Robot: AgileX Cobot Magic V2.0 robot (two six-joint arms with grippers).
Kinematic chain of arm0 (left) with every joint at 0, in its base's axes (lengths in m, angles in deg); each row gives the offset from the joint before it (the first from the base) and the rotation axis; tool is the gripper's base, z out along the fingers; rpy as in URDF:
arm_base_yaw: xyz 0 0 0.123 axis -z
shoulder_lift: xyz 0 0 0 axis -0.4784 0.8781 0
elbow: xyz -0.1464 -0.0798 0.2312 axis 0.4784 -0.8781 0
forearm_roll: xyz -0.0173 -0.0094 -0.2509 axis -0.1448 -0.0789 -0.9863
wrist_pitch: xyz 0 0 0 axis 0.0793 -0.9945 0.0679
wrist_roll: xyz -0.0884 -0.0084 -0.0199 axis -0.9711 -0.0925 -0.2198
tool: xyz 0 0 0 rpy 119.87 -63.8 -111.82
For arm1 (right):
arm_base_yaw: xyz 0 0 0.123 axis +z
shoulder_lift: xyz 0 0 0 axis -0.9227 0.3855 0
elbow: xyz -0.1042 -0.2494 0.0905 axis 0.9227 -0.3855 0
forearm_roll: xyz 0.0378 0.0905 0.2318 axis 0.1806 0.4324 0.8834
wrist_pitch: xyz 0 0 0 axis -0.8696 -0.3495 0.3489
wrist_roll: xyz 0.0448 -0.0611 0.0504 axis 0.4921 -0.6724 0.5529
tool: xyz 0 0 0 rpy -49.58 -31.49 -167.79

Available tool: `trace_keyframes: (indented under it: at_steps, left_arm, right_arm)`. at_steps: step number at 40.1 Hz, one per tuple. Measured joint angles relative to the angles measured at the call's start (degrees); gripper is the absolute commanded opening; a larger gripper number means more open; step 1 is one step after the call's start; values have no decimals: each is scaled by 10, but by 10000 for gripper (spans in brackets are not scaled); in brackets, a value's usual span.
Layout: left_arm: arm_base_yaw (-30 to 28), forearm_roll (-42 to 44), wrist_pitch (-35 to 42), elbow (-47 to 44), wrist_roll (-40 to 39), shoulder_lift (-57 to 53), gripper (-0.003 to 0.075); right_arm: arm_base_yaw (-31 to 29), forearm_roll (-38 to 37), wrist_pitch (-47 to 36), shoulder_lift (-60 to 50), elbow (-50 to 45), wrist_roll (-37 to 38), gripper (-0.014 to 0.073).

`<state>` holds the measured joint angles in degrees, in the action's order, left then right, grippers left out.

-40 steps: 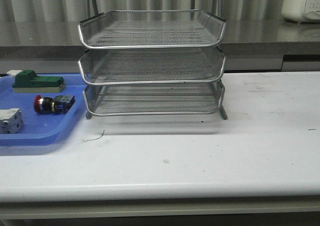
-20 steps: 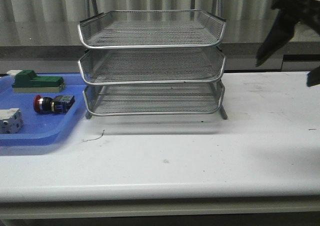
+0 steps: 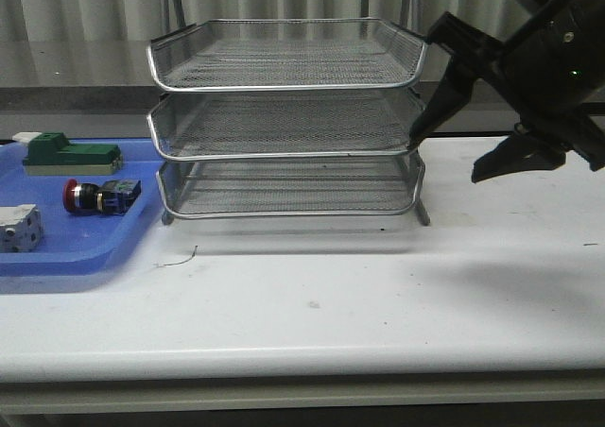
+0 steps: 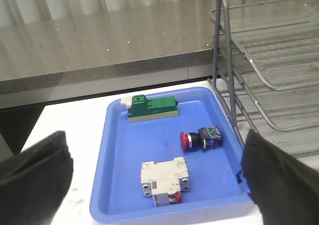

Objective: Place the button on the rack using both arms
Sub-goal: 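Move the right gripper to the front edge of the middle rack tray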

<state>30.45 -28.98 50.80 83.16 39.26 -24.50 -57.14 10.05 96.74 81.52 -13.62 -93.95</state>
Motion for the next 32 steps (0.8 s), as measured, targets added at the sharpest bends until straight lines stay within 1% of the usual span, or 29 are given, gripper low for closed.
trace_keyframes:
  at_steps: [6,9,11,14,19,27,32]
  left_arm:
    - [0,0,0,0,0,0,650]
    - [0,0,0,0,0,0,650]
    - [0,0,0,0,0,0,650]
    - [0,0,0,0,0,0,650]
    - [0,0,0,0,0,0,650]
    - [0,0,0,0,0,0,650]
    - [0,0,0,0,0,0,650]
  right_arm:
    - [0,148,17,2,1,-138,487]
    - [0,208,22,6,1,-196,461]
    - [0,234,22,12,1,-224,440]
    - [0,256,20,19,1,-246,409]
    - [0,276,12,34,1,-259,367]
    - [0,284,-7,60,5,-261,359]
    - [0,287,-8,75,24,-261,359]
